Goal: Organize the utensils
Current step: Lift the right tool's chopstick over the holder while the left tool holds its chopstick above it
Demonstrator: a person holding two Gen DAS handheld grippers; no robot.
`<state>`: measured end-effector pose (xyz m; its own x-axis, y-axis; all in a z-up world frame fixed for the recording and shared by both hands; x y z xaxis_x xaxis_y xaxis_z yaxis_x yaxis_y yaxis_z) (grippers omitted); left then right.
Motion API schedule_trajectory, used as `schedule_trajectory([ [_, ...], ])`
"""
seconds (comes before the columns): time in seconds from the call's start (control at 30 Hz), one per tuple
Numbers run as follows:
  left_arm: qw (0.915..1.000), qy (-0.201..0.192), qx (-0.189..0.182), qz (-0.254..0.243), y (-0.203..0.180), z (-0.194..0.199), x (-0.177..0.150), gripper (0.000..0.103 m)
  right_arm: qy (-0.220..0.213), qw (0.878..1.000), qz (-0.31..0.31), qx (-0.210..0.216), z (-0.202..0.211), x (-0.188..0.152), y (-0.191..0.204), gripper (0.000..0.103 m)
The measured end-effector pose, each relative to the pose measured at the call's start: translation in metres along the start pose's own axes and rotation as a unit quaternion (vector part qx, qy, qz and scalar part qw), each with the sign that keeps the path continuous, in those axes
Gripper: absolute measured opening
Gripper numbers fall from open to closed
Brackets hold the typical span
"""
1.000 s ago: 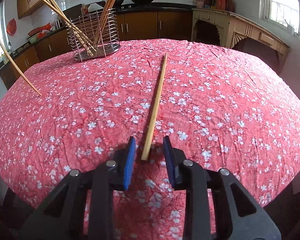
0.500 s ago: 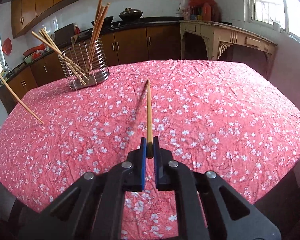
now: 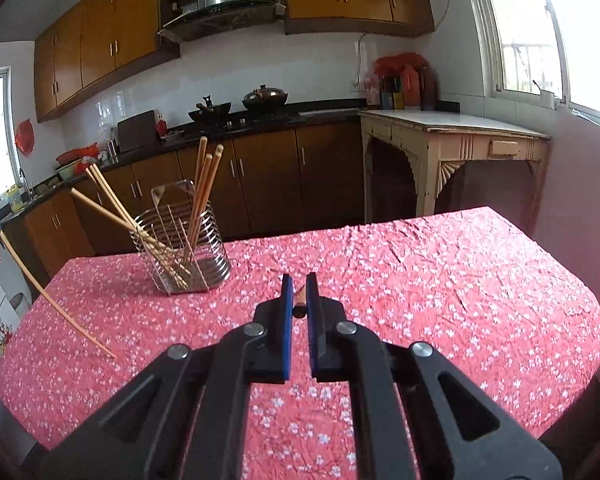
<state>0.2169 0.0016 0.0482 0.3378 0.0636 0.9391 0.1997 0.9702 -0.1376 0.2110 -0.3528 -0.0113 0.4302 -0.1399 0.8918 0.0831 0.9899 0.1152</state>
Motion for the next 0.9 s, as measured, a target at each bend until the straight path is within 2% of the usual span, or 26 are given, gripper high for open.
schedule_trajectory([
  [0.27, 1.0, 0.001, 0.002, -0.007, -0.003, -0.006, 0.002, 0.007, -0.029, 0.999, -0.007, 0.013, -0.016, 0.048, 0.012, 0.007],
  [0.9, 1.0, -0.004, 0.001, 0.007, -0.008, -0.017, 0.015, 0.007, -0.057, 0.998, -0.02, 0.029, -0.026, 0.091, 0.021, 0.007],
])
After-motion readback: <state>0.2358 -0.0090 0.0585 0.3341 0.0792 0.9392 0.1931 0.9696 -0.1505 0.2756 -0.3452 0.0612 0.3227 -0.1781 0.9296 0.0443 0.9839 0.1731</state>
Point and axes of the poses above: each gripper's, at about its wrist camera, not at the fingertips, and z roughly against the way its jaws point, y to its left, x to its top, the point moved 9 cm from there along -z, roughly the way its jaws point, and after that the axes turned 1 degree about -y, right-handed, at the moved point
